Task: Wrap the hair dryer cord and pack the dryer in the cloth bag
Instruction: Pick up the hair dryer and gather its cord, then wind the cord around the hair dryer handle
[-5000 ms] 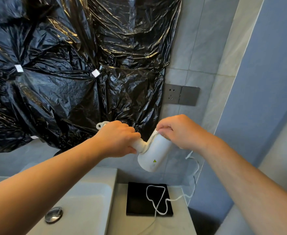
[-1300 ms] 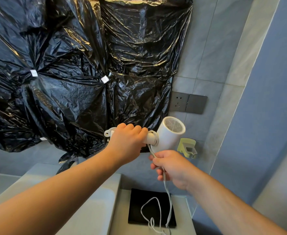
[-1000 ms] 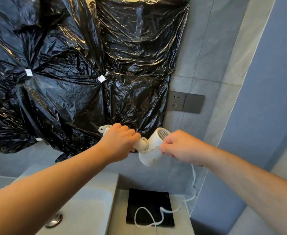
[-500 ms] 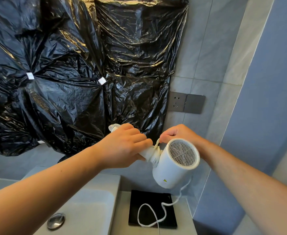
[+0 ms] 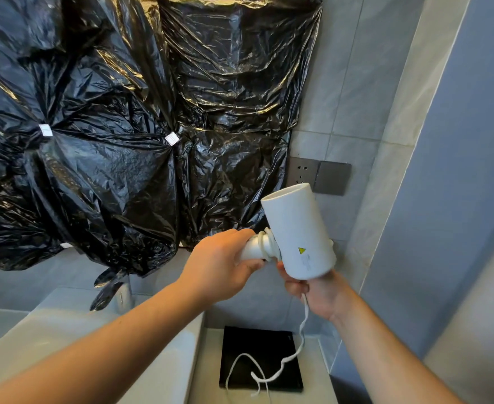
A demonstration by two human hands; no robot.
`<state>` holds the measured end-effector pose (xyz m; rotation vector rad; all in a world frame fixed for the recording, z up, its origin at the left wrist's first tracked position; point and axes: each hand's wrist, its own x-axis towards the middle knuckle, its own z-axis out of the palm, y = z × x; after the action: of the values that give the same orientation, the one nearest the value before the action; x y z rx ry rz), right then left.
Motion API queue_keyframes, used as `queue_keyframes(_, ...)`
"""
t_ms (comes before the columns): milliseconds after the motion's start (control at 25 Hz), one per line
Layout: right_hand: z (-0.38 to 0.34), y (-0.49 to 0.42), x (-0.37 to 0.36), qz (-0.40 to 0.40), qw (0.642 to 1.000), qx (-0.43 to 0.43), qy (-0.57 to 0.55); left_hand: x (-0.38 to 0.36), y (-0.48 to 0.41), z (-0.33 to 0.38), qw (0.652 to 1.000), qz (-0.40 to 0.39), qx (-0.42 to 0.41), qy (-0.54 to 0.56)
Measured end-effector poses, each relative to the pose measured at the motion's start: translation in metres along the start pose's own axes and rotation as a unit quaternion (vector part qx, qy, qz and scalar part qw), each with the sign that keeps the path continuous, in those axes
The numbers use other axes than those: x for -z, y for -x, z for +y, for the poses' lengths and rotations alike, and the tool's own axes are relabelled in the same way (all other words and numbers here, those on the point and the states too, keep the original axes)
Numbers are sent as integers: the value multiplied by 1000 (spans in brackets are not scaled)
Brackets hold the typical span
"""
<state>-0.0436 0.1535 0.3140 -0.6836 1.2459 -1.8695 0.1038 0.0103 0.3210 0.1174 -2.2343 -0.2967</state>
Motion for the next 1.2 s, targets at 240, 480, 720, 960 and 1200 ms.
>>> queue_keyframes(240,20,14,13,4,997,-39,-73,-52,23,3,973,-26,207,101)
queue_keyframes(480,39,30,47,112,990,-74,41,-111,60,32,945,-64,287,144)
queue_keyframes(720,49,42,105,98,989,-78,82,-161,74,59,892,-130,348,258)
queue_keyframes(960,77,28,130,27,991,-43,122,-198,96,45,830,-83,374,406)
queue_keyframes(1200,128,24,125,-7,985,23,170,-225,148,16,795,-7,356,491)
